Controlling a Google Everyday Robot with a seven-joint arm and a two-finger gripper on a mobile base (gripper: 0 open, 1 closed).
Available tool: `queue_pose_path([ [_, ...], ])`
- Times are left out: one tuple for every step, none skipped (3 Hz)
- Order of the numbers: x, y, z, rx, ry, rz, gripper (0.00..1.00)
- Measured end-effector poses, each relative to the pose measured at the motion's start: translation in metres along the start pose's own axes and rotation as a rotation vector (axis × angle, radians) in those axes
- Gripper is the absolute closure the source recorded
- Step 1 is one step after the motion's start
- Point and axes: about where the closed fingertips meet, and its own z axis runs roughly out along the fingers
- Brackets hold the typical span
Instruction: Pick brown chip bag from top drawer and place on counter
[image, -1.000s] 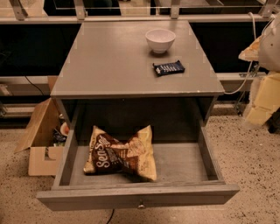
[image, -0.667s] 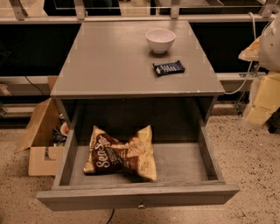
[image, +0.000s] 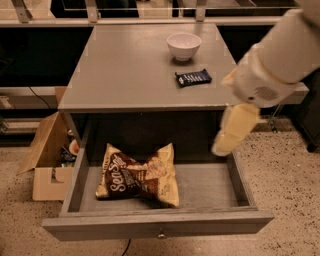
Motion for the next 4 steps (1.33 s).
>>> queue_pose_path([
  [-0.044,0.013,0.051,-0.037,-0.074,0.01,0.0],
  [-0.085,0.025,0.091,-0.062,-0.142,0.038,0.0],
  [-0.085,0.025,0.091,-0.062,-0.142,0.038,0.0],
  [-0.085,0.041,0.135,-0.097,-0.099,0.034,0.0],
])
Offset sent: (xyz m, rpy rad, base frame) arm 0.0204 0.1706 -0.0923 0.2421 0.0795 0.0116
